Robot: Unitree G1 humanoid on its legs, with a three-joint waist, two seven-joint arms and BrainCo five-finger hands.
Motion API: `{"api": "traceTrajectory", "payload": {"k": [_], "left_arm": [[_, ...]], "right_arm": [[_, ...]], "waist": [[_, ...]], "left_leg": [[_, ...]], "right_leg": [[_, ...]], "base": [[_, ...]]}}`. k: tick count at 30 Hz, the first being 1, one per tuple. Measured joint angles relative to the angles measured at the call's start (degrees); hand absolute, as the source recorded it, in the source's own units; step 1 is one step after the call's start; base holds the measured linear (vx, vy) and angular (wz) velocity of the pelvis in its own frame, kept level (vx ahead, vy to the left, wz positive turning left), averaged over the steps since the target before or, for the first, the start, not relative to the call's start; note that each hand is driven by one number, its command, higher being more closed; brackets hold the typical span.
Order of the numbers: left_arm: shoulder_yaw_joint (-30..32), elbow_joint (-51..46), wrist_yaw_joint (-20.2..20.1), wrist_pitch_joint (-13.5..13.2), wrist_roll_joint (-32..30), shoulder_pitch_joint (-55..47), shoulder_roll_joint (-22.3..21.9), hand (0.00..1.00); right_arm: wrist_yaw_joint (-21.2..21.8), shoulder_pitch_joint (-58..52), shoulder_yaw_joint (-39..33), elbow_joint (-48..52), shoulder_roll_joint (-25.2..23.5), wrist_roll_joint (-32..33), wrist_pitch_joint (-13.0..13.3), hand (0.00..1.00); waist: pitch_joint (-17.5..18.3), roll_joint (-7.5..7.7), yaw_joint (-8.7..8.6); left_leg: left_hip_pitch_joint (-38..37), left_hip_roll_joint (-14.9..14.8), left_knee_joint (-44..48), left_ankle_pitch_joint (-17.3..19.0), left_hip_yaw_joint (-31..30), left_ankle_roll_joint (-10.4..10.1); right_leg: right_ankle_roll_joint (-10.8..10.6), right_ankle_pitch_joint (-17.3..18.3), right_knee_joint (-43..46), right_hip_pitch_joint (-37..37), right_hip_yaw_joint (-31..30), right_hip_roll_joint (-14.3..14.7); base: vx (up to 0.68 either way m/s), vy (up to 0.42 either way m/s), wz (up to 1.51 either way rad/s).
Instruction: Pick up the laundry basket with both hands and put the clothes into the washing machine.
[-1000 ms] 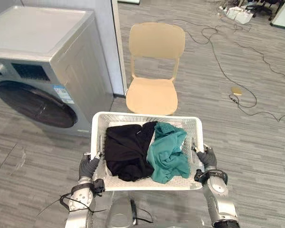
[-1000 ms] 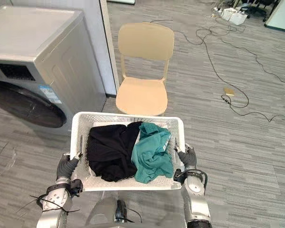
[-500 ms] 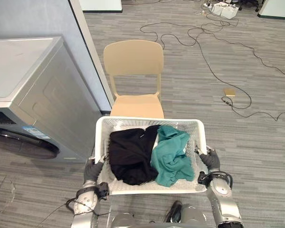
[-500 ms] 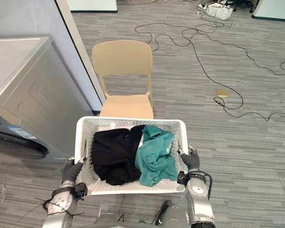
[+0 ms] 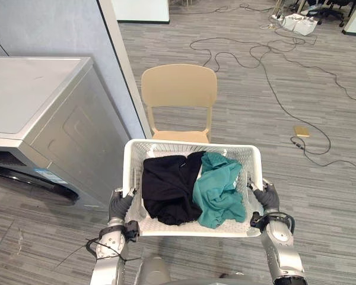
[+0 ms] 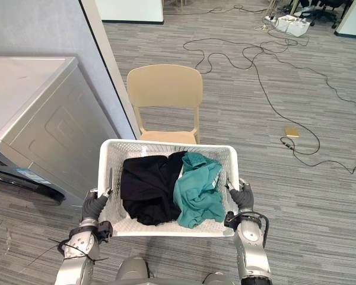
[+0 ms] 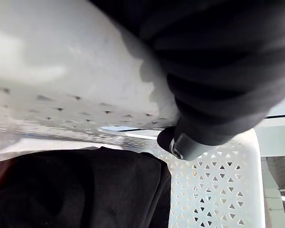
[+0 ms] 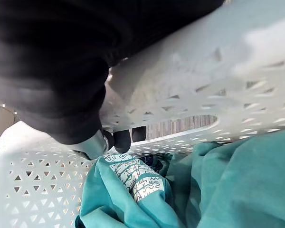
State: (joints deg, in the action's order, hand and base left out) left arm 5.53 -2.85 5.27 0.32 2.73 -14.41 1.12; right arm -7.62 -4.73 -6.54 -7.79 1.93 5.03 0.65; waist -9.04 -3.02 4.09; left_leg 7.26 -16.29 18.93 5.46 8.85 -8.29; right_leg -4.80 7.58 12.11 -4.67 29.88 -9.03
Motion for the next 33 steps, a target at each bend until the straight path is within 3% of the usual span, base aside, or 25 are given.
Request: {"api": "traceTrajectory", "payload": {"k": [2,4,7,10,11,13,15,18,23,33], "left_arm": [[1.4,-0.1,0.1,-0.2,0.0,1.6,2.2,1.00],[2.2,-0.1,0.2,-0.2,0.0,3.5,3.5,1.00],[2.8,0.3,0.4,-0.6,0.0,8.6,4.9,1.00],[3.0,4.4,1.2,-0.9,0.3,21.0,7.0,1.00],[3.0,5.8,1.4,-0.9,0.8,23.9,7.6,1.00],[1.5,13.2,2.7,-0.8,2.3,37.1,11.9,1.00],[-0.1,19.3,3.6,-0.7,3.9,46.3,14.4,1.00],[-2.7,29.0,5.1,-0.7,5.8,58.3,17.6,1.00],[-3.8,39.4,6.0,-0.7,8.0,72.5,21.2,1.00],[-3.6,44.2,5.8,1.1,8.0,77.3,22.8,1.00]], "right_arm": [[0.1,1.2,0.1,0.3,-2.1,-0.1,0.1,1.00],[0.0,4.0,0.0,-0.1,-2.6,-0.6,-0.3,1.00],[-0.8,10.7,-0.5,-2.1,-1.3,-0.5,-0.4,1.00],[-2.3,24.5,-1.9,-7.0,3.6,-0.3,-0.4,1.00],[-2.3,27.6,-2.0,-8.5,5.0,0.0,-0.6,1.00],[-3.3,40.9,-2.0,-14.2,11.0,1.4,-1.3,1.00],[-4.4,49.4,-2.0,-19.0,14.7,2.1,-1.9,1.00],[-5.9,58.9,-1.8,-26.3,17.3,3.8,-2.3,1.00],[-7.5,68.8,-1.3,-33.1,18.6,8.0,-2.3,1.00],[-7.6,70.2,-1.5,-34.3,17.1,11.4,-3.4,1.00]], "waist": [[0.0,2.86,-0.02],[0.0,3.69,0.04],[-1.5,2.69,0.07],[-5.8,1.15,0.07],[-6.8,1.01,0.13],[-13.0,1.08,0.12],[-15.1,1.41,0.32],[-16.4,1.71,1.23],[-17.4,1.72,1.31],[-18.6,1.82,1.60]], "left_leg": [[0.0,2.2,-1.1,0.1,0.5,0.4],[0.3,3.3,-1.2,0.3,1.1,0.7],[0.6,3.6,-1.9,0.2,2.3,1.4],[5.9,3.5,-2.9,-2.0,2.4,2.2],[7.1,3.4,-3.0,-2.4,2.4,2.2],[10.2,3.4,-3.7,-5.0,2.5,2.6],[13.3,3.5,-4.1,-6.5,2.6,3.0],[16.5,3.4,-4.3,-8.1,2.5,3.3],[22.6,3.1,-5.2,-11.1,1.1,3.3],[29.1,0.7,-6.1,-12.3,1.0,2.4]], "right_leg": [[-1.0,-1.8,-2.9,-0.3,-0.3,-1.4],[-1.7,-3.7,-5.0,-0.4,-0.8,-2.0],[-1.8,-4.6,-5.5,0.7,-1.8,-2.3],[-1.1,-5.1,-2.6,7.9,-2.5,-2.3],[-1.1,-5.1,-1.9,9.5,-2.8,-2.3],[-0.6,-5.2,1.4,14.4,-3.6,-3.0],[0.2,-5.8,3.0,18.7,-4.3,-3.2],[0.6,-6.0,4.3,22.7,-4.8,-3.3],[1.1,-5.9,6.3,28.9,-4.0,-3.2],[2.2,-6.6,6.7,34.0,-1.1,-2.2]], "base": [[0.08,0.168,-0.08],[0.03,0.155,-0.11],[-0.04,0.069,-0.13],[-0.17,0.036,-0.09],[-0.27,0.009,-0.11],[-0.25,0.004,-0.07],[-0.21,0.001,-0.10],[-0.08,-0.023,-0.07],[-0.03,-0.046,0.08],[0.02,-0.034,0.06]]}}
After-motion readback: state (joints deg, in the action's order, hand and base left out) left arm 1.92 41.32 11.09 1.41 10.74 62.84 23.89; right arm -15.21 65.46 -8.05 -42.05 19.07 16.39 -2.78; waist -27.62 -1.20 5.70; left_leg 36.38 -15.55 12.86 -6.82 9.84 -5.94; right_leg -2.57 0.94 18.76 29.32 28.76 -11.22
